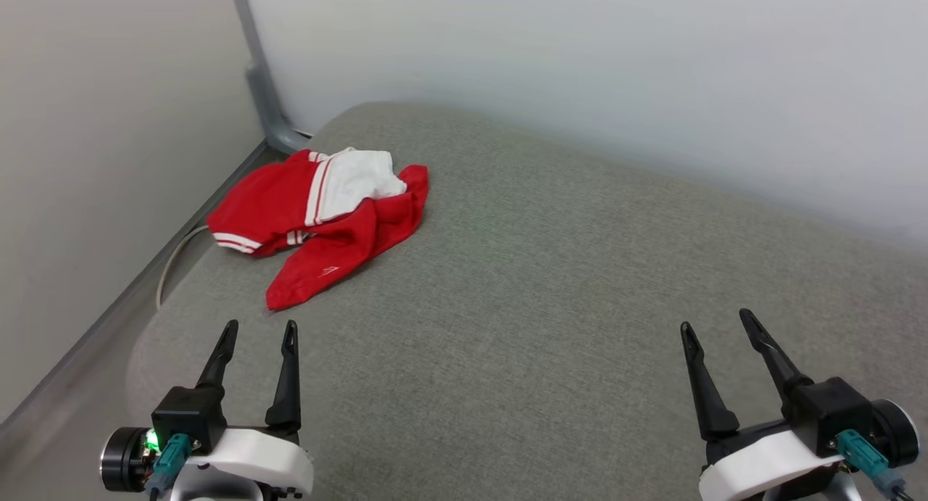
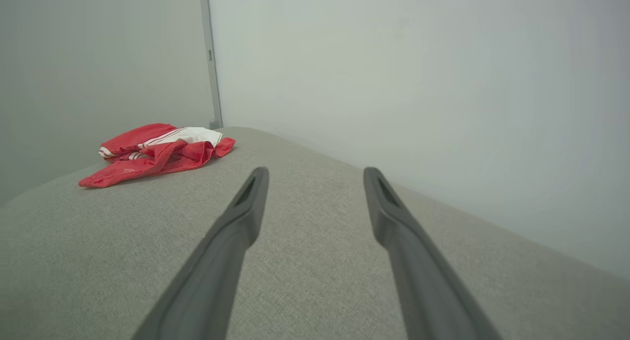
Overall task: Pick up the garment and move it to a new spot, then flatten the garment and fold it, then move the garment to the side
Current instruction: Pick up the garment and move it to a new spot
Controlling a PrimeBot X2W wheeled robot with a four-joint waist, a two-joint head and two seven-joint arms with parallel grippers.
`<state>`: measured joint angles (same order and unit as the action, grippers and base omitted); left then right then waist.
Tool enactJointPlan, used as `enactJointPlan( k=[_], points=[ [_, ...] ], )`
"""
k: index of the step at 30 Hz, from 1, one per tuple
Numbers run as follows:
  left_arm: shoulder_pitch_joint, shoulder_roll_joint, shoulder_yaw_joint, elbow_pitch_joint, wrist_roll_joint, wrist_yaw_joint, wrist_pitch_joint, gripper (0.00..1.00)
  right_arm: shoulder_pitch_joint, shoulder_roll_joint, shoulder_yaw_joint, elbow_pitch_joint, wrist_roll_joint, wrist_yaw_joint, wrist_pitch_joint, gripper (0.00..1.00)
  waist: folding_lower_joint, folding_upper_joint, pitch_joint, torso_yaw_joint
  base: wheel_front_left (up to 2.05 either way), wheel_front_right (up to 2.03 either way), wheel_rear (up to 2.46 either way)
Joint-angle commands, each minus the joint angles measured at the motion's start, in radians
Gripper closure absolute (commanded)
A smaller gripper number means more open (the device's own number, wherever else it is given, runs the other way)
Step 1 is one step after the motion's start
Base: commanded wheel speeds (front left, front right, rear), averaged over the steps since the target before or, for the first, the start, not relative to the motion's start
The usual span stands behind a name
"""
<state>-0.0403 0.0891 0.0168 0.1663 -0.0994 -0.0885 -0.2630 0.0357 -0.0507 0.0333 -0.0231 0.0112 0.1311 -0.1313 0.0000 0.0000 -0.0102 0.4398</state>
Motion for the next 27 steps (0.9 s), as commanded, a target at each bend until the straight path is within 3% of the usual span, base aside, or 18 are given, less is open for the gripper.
enactJointPlan(
  k=[1,5,19,27],
  points=[
    [0.004,-0.002,0.008,0.001,0.005,-0.005,-0.003,0.0,-0.011,0.001,0.003,0.004,0.005,-0.001,-0.003,0.0,0.0,0.0,0.002,0.042,0.0,0.0,0.0],
    [0.008,-0.008,0.02,-0.002,0.009,-0.009,-0.003,0.0,-0.018,0.001,0.01,0.012,0.011,-0.001,-0.006,0.0,0.0,0.0,0.004,0.072,0.0,0.0,0.0],
    [-0.019,-0.023,0.038,0.013,0.01,-0.024,-0.003,0.0,-0.032,0.001,0.016,0.033,0.007,-0.001,-0.011,0.0,0.0,0.0,0.017,0.079,0.0,0.0,0.0],
    [-0.129,-0.01,0.045,0.087,-0.016,-0.035,-0.002,0.0,-0.056,0.001,0.013,-0.005,-0.033,-0.001,0.017,0.0,0.0,0.0,0.083,0.035,0.0,0.0,0.0]
  ],
)
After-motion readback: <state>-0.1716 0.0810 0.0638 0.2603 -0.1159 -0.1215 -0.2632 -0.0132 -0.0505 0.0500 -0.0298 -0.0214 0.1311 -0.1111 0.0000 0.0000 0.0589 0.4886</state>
